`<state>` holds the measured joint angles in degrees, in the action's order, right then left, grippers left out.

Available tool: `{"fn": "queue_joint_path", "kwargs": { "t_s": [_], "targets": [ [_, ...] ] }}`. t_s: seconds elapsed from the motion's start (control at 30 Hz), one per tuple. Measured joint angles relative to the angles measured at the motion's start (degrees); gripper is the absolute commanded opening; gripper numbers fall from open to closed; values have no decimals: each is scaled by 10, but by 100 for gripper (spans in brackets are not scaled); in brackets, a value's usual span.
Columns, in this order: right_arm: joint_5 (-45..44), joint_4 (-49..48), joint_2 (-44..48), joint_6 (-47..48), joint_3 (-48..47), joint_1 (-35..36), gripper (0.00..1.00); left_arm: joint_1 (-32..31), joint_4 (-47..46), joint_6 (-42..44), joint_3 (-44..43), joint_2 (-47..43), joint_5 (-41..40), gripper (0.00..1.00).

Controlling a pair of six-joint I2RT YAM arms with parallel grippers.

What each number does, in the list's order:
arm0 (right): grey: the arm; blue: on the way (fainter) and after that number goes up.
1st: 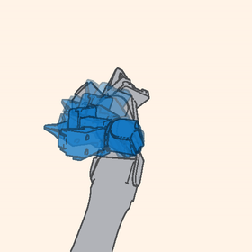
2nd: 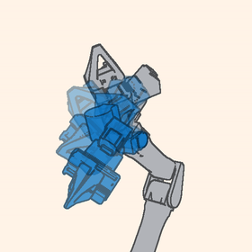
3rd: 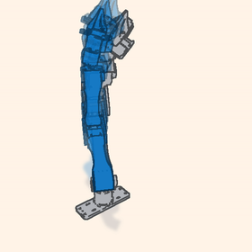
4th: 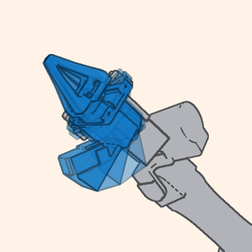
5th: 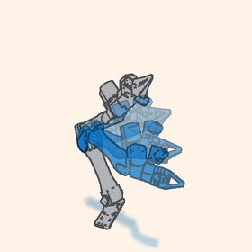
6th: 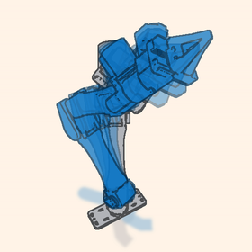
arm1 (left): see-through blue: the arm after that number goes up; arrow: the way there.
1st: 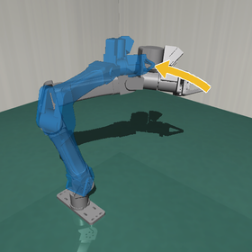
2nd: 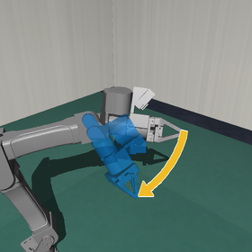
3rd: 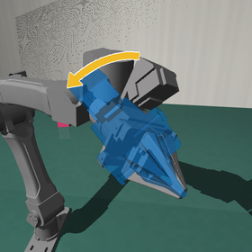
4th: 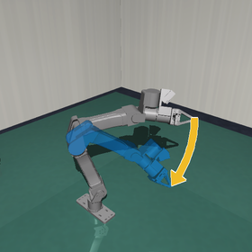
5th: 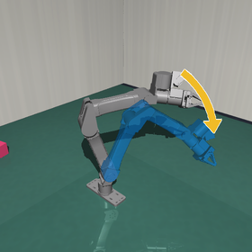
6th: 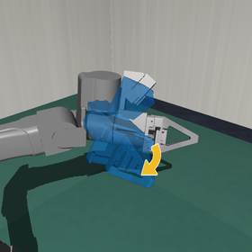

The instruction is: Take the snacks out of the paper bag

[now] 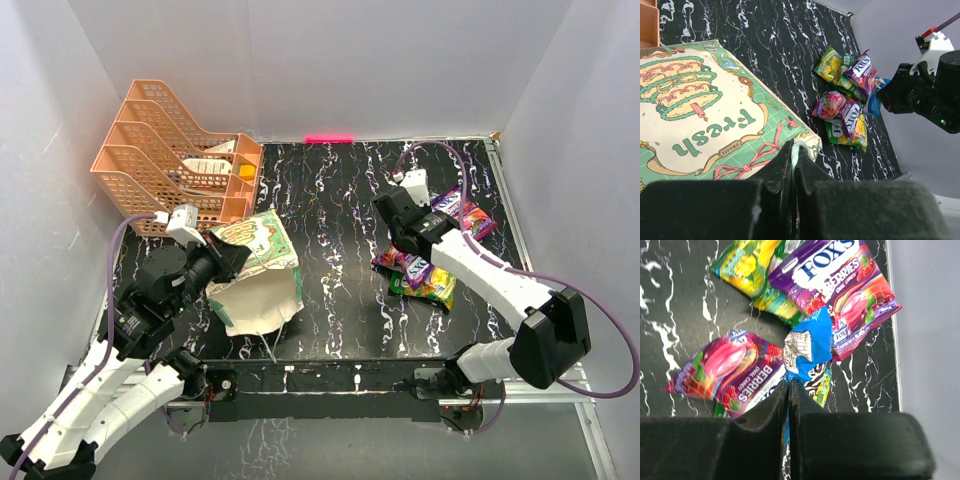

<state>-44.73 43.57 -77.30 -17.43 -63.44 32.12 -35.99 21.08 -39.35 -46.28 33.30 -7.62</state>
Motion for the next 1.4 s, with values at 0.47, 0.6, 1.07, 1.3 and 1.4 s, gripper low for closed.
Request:
{"fn": "queue_joint_path", "kwargs": {
  "t_s": [0.47,0.6,1.07,1.3,1.4],
  "targets": [
    [34,80,-94,42,-28,0,16,0,-7,3,-13,16,30,0],
    [51,78,-113,45,-46,0,28,0,-10,2,-14,22,38,0],
    [180,-24,81,37,3,-10,56,0,-18,-2,-21,36,66,0],
    [471,-327,270,-81,242,-3,55,0,-31,-3,-21,37,77,0],
    [522,-474,259,-153,343,66,54,0,-45,-9,-21,41,87,0]
  ]
}}
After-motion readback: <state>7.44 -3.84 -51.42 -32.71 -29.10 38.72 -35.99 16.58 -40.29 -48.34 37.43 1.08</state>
